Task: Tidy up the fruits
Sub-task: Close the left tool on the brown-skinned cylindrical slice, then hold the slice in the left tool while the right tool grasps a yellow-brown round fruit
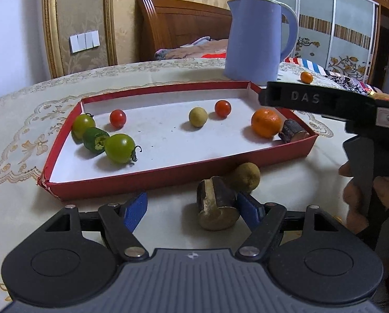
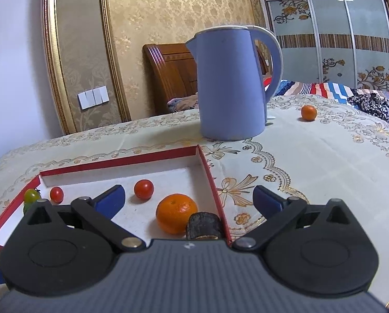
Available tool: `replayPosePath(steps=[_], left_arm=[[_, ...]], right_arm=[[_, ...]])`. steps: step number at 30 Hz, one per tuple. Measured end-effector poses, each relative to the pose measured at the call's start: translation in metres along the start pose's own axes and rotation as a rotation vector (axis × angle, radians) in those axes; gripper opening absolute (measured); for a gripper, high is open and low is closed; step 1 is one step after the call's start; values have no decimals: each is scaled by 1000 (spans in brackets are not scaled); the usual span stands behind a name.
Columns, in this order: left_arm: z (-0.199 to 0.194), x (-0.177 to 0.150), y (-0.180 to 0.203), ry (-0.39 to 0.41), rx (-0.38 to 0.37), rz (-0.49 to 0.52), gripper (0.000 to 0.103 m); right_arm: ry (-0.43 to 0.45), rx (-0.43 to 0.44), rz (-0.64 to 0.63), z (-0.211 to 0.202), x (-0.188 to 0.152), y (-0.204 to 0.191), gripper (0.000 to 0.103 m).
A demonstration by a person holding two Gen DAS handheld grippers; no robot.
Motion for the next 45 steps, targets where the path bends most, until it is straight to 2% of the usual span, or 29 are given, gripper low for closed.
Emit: replayPosePath(steps=[4, 9, 11, 15, 18, 21, 27, 32, 34, 37, 45], left_arm=[[3, -1, 1, -3, 0, 17, 75], [7, -3, 7, -7, -3, 63, 59], [7, -4, 9, -4, -2, 76, 58], [7, -4, 10, -6, -25, 86, 49], [6, -4, 15, 5, -28, 120, 47], [5, -4, 17, 10, -55, 119, 35], [4, -4, 18, 23, -43, 124, 33], [3, -4, 6, 25, -8, 69, 33], [1, -5, -4, 29, 29, 32, 33], [0, -7, -17, 37, 83, 14, 33], [-4, -10, -53, 43, 102, -63, 33]], right_arm=[[15, -6, 19, -6, 0, 8, 103], [-4, 16, 35, -11, -6, 15, 103], [4, 20, 26, -15, -8, 15, 103], [4, 19, 35, -16, -9, 16, 103], [-5, 15, 39, -15, -9, 16, 103], [-6, 14, 44, -15, -9, 17, 103], [-2, 13, 37, -16, -9, 17, 103], [-1, 13, 38, -16, -9, 16, 103], [-4, 18, 33, -17, -10, 16, 103], [0, 47, 4, -27, -13, 13, 103], [-40, 135, -98, -45, -23, -5, 103]])
Point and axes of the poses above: each gripper's, at about its wrist camera, not at the fingertips, and z roughly the way its jaws point, y to its right, x to its top, the point moved 3 cm from there along z, roughly the way its jaws point, and after that the axes turned 3 degrees about y, right-handed, at the moved point
